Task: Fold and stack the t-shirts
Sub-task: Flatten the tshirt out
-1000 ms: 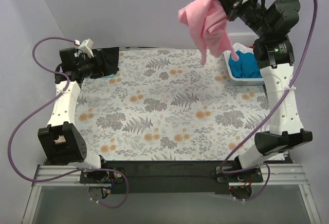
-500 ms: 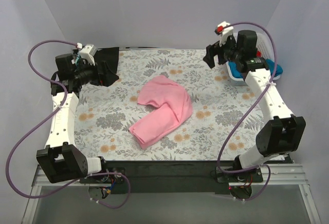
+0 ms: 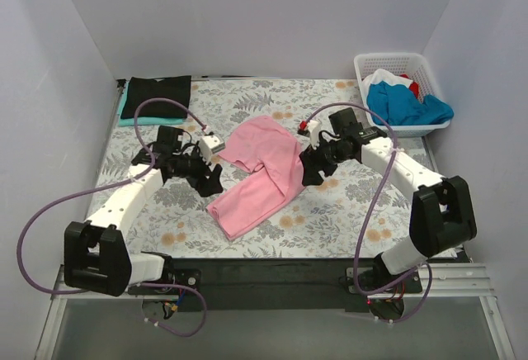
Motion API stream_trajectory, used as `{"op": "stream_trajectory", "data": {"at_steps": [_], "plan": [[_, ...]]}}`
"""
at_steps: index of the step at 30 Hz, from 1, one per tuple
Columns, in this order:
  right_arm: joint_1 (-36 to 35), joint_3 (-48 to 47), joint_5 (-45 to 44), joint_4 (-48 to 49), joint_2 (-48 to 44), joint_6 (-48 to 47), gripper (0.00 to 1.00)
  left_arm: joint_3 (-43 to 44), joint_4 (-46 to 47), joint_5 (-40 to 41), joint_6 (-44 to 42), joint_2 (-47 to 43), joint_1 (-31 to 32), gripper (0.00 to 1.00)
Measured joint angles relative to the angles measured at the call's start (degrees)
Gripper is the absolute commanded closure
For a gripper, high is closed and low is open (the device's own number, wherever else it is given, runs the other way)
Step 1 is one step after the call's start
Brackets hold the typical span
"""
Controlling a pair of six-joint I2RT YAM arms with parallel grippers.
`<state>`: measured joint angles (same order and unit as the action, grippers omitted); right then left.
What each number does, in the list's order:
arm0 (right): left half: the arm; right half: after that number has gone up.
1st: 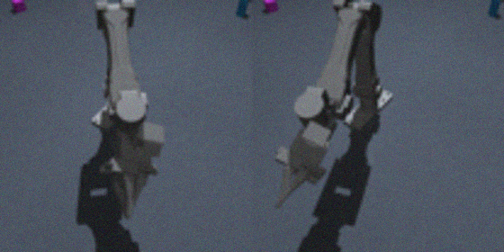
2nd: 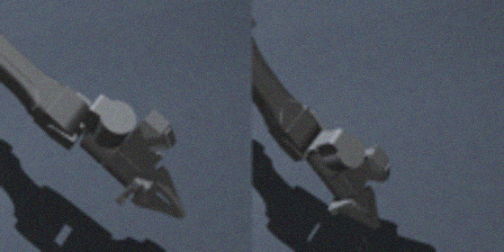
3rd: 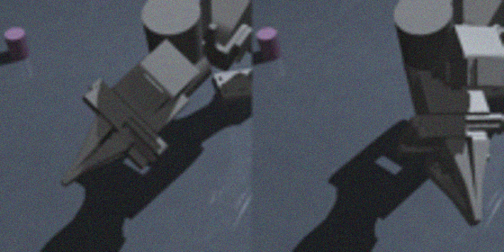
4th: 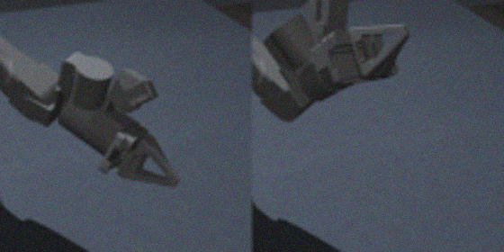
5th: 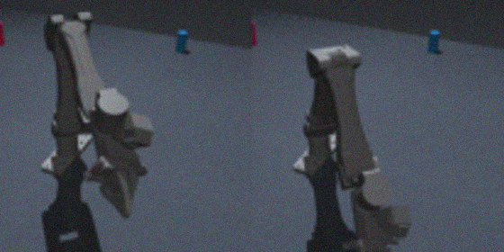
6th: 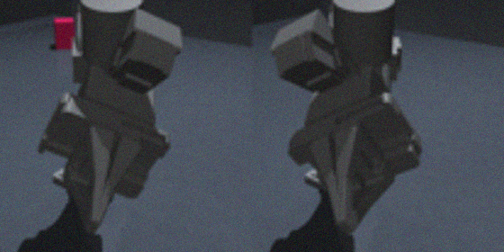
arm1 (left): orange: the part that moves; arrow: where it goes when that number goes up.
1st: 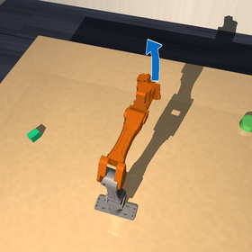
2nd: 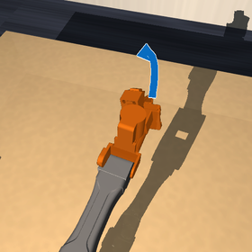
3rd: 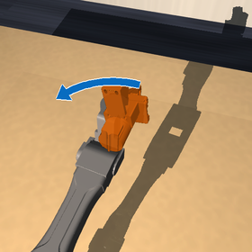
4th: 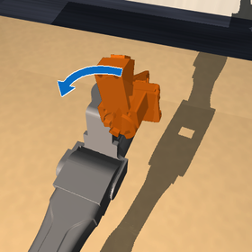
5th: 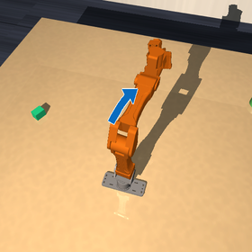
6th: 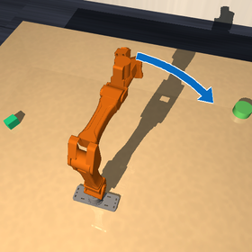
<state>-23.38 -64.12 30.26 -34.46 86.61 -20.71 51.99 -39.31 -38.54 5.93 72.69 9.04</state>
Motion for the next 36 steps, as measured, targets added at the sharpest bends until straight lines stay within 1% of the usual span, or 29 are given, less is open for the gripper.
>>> {"op": "stream_trajectory", "data": {"at_steps": [2,4,8,10,12,13,15,16,18,19,22,23,26,27,28,29,30,31,33,36], "plan": [[-0.09,0.61,-0.79,0.04,2.49,0.7,0.28,-1.27,2.73,1.77,-0.2,1.09,3.28,0.31],[-0.02,0.61,-1.75,0.87,5.4,1.49,0.28,-0.83,7.37,3.54,-0.26,4.13,5.79,0.31],[0.0,0.59,-3.56,3.58,10.29,4.2,0.31,0.61,17.25,7.96,0.33,12.0,8.26,0.32],[0.0,0.5,-4.61,5.14,12.0,5.51,0.35,0.87,21.66,10.71,0.17,15.78,8.76,0.33],[0.0,-0.22,-6.03,6.36,14.12,6.58,0.41,1.62,24.68,12.98,-0.31,19.19,8.87,0.35],[0.0,-1.11,-6.86,6.82,15.54,7.04,0.47,2.12,25.64,13.84,-0.61,20.63,8.87,0.37],[0.02,-3.54,-8.68,7.72,19.02,7.67,0.54,3.54,27.61,15.39,-1.29,23.5,8.87,0.39],[0.09,-5.42,-9.07,7.58,20.9,8.26,0.6,4.2,28.33,15.93,-1.66,24.61,8.87,0.41],[0.33,-9.44,-10.73,8.11,24.02,8.41,0.66,5.51,29.44,16.85,-2.19,26.32,8.87,0.44],[0.46,-11.78,-11.34,8.41,25.79,8.41,0.71,6.16,30.01,17.33,-2.54,27.12,8.87,0.45],[0.68,-19.3,-14.19,8.87,31.01,7.26,0.79,7.32,31.47,18.82,-3.32,29.14,8.87,0.55],[0.76,-22.25,-15.26,9.22,32.98,6.58,0.8,7.45,31.78,19.17,-3.67,29.7,8.87,0.59],[0.81,-32.0,-17.64,9.6,39.34,3.85,0.76,7.52,30.93,19.71,-4.68,31.3,8.87,0.65],[0.81,-35.34,-18.21,9.6,41.42,2.89,0.73,7.52,29.94,19.71,-4.98,31.61,8.87,0.74],[0.81,-39.23,-18.95,9.18,43.6,2.1,0.65,7.67,29.27,19.52,-5.14,31.69,8.87,0.76],[0.81,-42.84,-19.74,9.27,45.48,1.2,0.59,7.91,28.06,19.21,-5.31,31.69,8.87,0.78],[0.81,-45.33,-20.24,9.35,46.6,0.61,0.53,8.22,26.77,18.75,-5.42,31.65,8.87,0.78],[0.83,-47.8,-20.83,9.22,47.41,-0.26,0.43,8.5,25.22,18.08,-5.22,31.54,8.87,0.78],[0.87,-50.93,-21.38,9.01,47.56,-1.99,0.36,8.48,21.24,15.82,-4.46,30.53,8.87,0.77],[1.2,-51.25,-21.11,8.7,44.09,-3.72,0.33,7.93,15.28,12.41,-2.54,27.67,8.96,0.75]]}}
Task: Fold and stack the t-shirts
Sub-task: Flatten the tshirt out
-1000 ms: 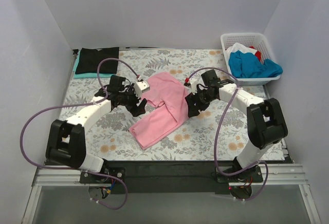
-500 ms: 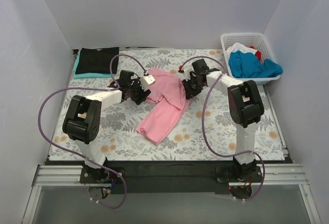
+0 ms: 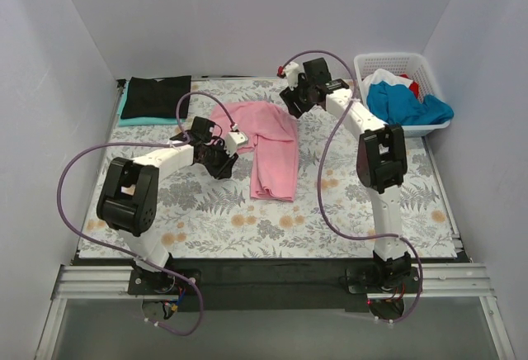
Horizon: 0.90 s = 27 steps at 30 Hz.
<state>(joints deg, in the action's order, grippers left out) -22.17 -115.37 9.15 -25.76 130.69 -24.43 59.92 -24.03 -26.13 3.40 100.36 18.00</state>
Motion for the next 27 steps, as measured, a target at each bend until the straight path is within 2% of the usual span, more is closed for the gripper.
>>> {"op": "stream_trajectory", "data": {"at_steps": [3,7,10,15,21,23,26,27], "plan": [[0.33,4.07,2.4,-1.79,-6.93,-0.52,0.38,-0.17,-3.43,-1.46,1.79,-4.46,0.0,0.7],[0.68,16.85,8.44,-5.29,-20.65,0.7,0.45,3.13,-4.98,-1.29,3.04,-6.08,-0.74,0.62],[0.66,26.77,13.03,-6.97,-26.86,2.8,0.45,8.55,-5.38,-0.42,3.02,-2.29,-2.14,0.54],[-0.46,40.06,17.94,-9.2,-26.99,6.27,0.4,16.44,-4.68,2.38,2.56,7.23,-3.76,0.47],[-2.45,44.41,20.24,-10.05,-24.3,9.62,0.36,19.82,-4.44,6.36,0.02,15.52,-3.96,0.45],[-2.99,44.46,20.65,-9.64,-24.06,10.21,0.36,19.98,-4.2,7.52,-0.61,15.47,-3.96,0.49],[-3.76,44.46,20.68,-8.68,-23.02,10.8,0.45,18.8,-3.58,7.89,-1.64,14.95,-3.96,0.59],[-3.93,44.46,20.59,-8.41,-22.25,10.95,0.51,17.94,-3.32,7.91,-2.08,14.38,-3.98,0.62]]}}
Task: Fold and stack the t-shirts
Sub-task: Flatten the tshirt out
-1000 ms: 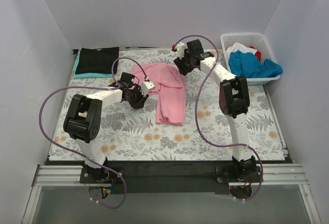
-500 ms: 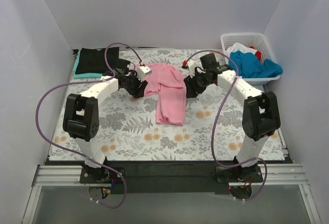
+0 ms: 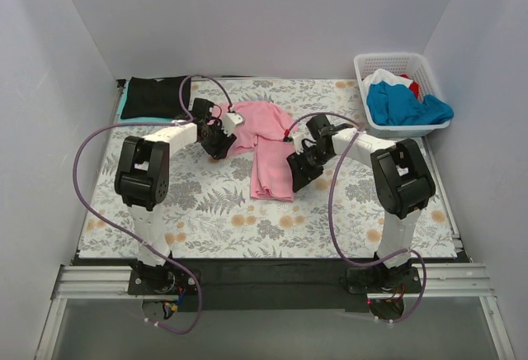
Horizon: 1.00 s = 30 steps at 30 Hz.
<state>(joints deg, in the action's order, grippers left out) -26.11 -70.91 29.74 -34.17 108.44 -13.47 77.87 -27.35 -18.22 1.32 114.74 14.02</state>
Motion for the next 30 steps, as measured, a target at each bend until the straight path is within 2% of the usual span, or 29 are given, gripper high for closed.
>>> {"op": "stream_trajectory", "data": {"at_steps": [3,6,8,11,14,16,17,18,19,22,26,30], "plan": [[-0.15,-0.37,0.74,0.24,1.7,0.83,0.61,-3.28,0.61,-0.02,-0.92,-2.29,-0.02,0.67],[0.11,-0.68,0.76,0.44,2.34,1.57,0.64,-7.06,0.74,0.0,-1.36,-5.01,-0.04,0.67],[0.09,-1.07,0.92,0.48,2.75,1.97,0.64,-9.62,0.85,0.02,-1.51,-6.99,-0.09,0.66],[-0.31,-2.01,1.64,0.44,3.5,2.97,0.56,-12.5,0.92,0.07,-1.57,-9.25,-0.11,0.6],[-1.25,-2.47,1.88,1.01,3.78,3.37,0.58,-14.23,1.05,0.04,-1.29,-10.62,-0.22,0.6],[-2.14,-2.49,1.01,1.62,3.78,3.61,0.7,-14.67,1.09,0.04,-0.74,-11.02,-0.28,0.64],[-2.56,-2.49,0.22,1.95,3.82,3.85,0.85,-14.8,1.14,0.07,-0.44,-11.15,-0.28,0.68],[-2.95,-2.49,-0.72,2.32,3.93,3.74,0.94,-14.99,1.27,0.11,-0.28,-11.3,-0.31,0.75],[-3.3,-2.51,-1.9,2.71,4.07,3.98,0.99,-15.43,1.51,0.24,0.0,-11.56,-0.33,0.8],[-3.58,-2.51,-3.91,2.8,3.8,4.26,0.99,-16.81,1.42,0.37,0.0,-12.81,-0.85,0.99],[-3.3,-2.38,-9.33,2.82,2.21,0.02,0.99,-18.73,-1.44,-0.74,-1.07,-15.06,-2.78,1.0],[0.96,-3.43,-17.33,2.97,1.42,-8.55,0.99,-22.14,-6.23,-1.42,-3.63,-18.88,-4.83,1.0]]}}
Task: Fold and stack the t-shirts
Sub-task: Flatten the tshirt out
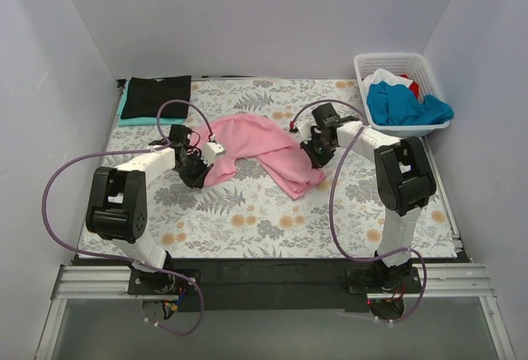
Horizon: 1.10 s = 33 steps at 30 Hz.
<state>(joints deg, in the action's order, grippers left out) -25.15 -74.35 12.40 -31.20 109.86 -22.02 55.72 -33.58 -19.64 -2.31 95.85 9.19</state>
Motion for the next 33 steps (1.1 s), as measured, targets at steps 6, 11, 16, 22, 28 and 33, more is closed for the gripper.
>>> {"op": "stream_trajectory", "data": {"at_steps": [6,11,16,22,28,33], "plan": [[4.42,-6.97,-7.39,-1.68,0.9,-9.73,0.57,-1.64,-6.12,-2.54,-0.9,-1.95,-0.13,1.0],[4.76,-11.8,-4.59,-5.11,-0.68,-13.25,0.58,-1.33,-8.98,-3.98,-0.66,-2.01,-0.07,1.0],[4.96,-11.8,1.03,-11.17,-2.71,-13.42,0.58,-1.16,-10.32,-4.0,-0.61,-2.19,-0.07,1.0],[5.46,-11.89,3.19,-14.05,-1.18,-10.99,0.56,-1.03,-11.1,-3.93,-0.68,-2.21,-0.07,1.0],[9.22,-12.55,3.82,-15.45,3.96,-9.33,0.54,-0.68,-11.41,-3.93,-0.68,-2.21,-0.07,1.0],[11.74,-12.55,4.57,-16.98,4.9,-9.03,0.56,-0.48,-11.45,-3.91,-0.68,-2.21,-0.07,1.0]]}}
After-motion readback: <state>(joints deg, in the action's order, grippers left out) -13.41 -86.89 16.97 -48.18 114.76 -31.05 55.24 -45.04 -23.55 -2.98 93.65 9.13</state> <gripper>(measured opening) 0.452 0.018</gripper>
